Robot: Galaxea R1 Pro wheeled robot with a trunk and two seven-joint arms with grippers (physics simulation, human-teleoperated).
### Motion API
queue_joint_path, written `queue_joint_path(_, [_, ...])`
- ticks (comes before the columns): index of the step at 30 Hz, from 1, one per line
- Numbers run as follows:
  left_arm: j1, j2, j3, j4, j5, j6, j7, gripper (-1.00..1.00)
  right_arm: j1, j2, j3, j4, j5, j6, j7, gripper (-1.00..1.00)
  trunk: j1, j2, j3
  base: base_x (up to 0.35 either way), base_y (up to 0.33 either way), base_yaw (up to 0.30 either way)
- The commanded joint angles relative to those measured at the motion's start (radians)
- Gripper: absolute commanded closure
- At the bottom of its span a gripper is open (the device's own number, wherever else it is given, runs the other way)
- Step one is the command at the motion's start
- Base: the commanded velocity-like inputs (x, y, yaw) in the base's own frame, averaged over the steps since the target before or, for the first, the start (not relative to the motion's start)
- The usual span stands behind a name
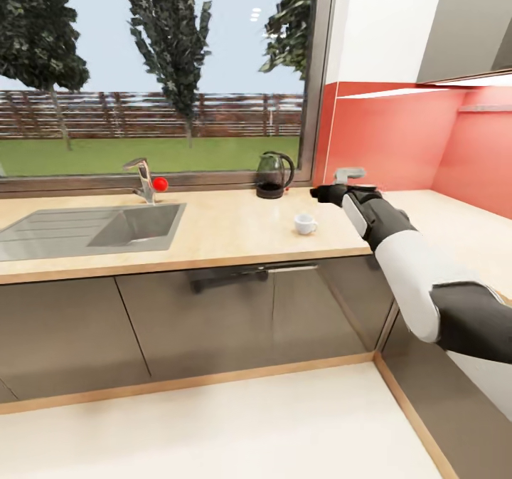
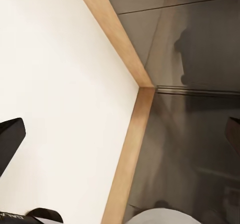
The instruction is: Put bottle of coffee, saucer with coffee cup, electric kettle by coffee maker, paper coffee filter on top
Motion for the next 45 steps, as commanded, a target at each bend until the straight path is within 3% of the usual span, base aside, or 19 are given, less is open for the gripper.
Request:
queue_joint_path(1, [-0.001, 0.001, 0.008, 0.001, -0.006, 0.003, -0.003, -1.0, -0.008, 0.003, 0.004, 0.015, 0.005, -0.006, -0.01, -1.0, 0.0, 0.0, -0.001, 0.131, -0.095, 0.0])
queue_joint_path(5, [-0.001, 0.015, 0.021, 0.003, -0.006, 0.003, 0.002, -1.0, -0.025, 0.01, 0.002, 0.057, 0.039, -0.031, -0.047, -1.0, 0.0, 0.0, -0.001, 0.071, -0.052, 0.0])
queue_joint_path(12, [-0.001, 0.035, 0.047, 0.004, -0.006, 0.004, 0.134, -1.0, -0.033, 0.014, -0.002, 0.09, 0.053, -0.043, -0.066, -1.0, 0.0, 0.0, -0.001, 0.035, -0.013, 0.0])
queue_joint_path(17, [-0.001, 0.037, 0.088, 0.004, -0.006, 0.004, 0.172, -1.0, -0.034, 0.016, -0.002, 0.102, 0.055, -0.045, -0.068, -1.0, 0.0, 0.0, -0.001, 0.203, -0.073, 0.0])
queue_joint_path(27, [-0.001, 0.037, 0.102, 0.003, -0.006, 0.004, 0.182, -1.0, -0.033, 0.029, -0.001, 0.121, 0.053, -0.047, -0.068, -1.0, 0.0, 0.0, -0.001, 0.168, -0.013, 0.0])
queue_joint_path(45, [-0.001, 0.038, 0.103, 0.003, -0.006, 0.007, 0.182, -1.0, -0.032, 0.03, -0.006, 0.136, 0.04, -0.047, -0.064, -1.0, 0.0, 0.0, -0.001, 0.088, 0.043, 0.0])
